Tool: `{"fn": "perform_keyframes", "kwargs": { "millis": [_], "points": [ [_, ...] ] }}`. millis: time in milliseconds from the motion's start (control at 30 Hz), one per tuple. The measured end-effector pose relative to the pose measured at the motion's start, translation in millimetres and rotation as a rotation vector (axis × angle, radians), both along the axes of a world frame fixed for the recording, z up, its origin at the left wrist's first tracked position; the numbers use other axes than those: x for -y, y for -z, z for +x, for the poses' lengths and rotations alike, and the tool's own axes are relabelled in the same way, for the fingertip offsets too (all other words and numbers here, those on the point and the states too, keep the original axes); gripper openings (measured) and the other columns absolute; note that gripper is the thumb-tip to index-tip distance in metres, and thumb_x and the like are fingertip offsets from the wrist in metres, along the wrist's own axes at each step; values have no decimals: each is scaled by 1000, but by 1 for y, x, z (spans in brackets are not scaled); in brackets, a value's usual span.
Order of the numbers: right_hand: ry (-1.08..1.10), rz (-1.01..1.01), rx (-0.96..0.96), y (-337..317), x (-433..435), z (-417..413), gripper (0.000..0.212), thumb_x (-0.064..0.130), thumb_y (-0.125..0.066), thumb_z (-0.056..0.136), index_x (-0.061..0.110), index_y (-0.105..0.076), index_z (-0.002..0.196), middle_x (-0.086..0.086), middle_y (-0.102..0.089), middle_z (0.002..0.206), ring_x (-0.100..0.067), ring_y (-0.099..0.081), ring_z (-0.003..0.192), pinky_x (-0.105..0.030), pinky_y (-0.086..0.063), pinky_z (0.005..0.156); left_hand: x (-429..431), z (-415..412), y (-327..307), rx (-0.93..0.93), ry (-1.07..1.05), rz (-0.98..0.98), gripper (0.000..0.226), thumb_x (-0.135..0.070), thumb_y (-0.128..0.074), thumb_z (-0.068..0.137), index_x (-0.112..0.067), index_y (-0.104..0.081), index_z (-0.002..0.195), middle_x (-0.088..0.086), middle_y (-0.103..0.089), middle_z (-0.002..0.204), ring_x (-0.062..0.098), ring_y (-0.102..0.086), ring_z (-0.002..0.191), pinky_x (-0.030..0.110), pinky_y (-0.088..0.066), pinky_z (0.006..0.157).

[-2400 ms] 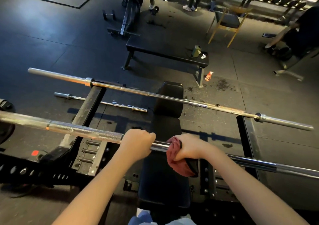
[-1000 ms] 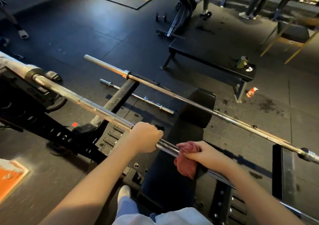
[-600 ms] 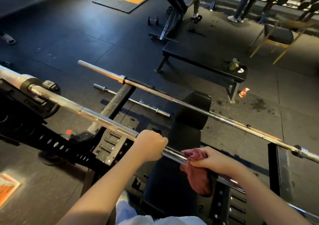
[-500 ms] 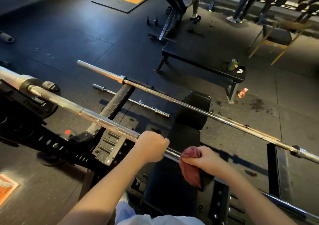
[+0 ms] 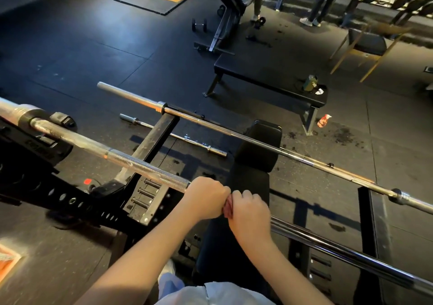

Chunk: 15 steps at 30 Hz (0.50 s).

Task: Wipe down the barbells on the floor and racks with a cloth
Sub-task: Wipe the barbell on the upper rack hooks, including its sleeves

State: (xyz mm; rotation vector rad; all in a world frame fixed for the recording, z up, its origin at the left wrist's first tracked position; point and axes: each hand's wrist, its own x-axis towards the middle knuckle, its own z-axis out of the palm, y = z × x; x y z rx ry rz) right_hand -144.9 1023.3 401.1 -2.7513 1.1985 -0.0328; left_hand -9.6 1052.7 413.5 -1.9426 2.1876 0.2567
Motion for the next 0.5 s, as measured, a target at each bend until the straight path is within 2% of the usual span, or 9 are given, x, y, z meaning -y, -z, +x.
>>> {"fn": "perform_keyframes", "kwargs": {
  "millis": [67,200,267,333,367,500],
  "points": [
    [-38,-64,42,5,-1,-3,34,28,-89,55,19,-58,66,1,-55,61,-16,-53,50,-25,-34,43,-1,0,0,-1,1,-4,18,-28,-46,95,-13,-55,97,1,-59,81,20,-59,69,33,-52,68],
    [12,-14,-22,11,8,-39,34,35,-88,59,23,-59,74,5,-54,66,-14,-54,53,-23,-36,43,-2,2,1,-25,-9,5,17,-29,-50,94,-13,-54,96,-2,-54,75,16,-54,62,30,-52,63],
    [52,-53,-34,5,8,-35,25,38,-77,76,23,-59,84,4,-56,75,-15,-57,65,-26,-42,52,-2,2,1,-30,-17,15,16,-28,-51,94,-13,-52,97,-1,-53,75,15,-53,61,29,-50,61],
    [64,33,-59,-1,7,-19,18,42,-55,93,24,-55,97,5,-54,87,-14,-55,79,-26,-44,66,-1,1,1,-28,-21,15,15,-27,-52,94,-13,-53,98,-1,-51,73,14,-50,60,28,-45,59],
    [59,65,-61,-3,7,-13,19,43,-49,96,25,-54,98,6,-52,87,-13,-53,80,-26,-43,68,-2,1,1,-26,-22,11,15,-27,-52,94,-13,-53,98,-1,-50,73,14,-50,60,28,-44,58],
    [26,226,-122,-7,20,-11,16,44,-53,93,29,-57,91,9,-57,82,-8,-56,75,-25,-50,70,-3,4,0,-87,-24,-2,18,-26,-55,92,-13,-53,105,-2,-54,80,16,-54,69,30,-50,70]
  ]
}}
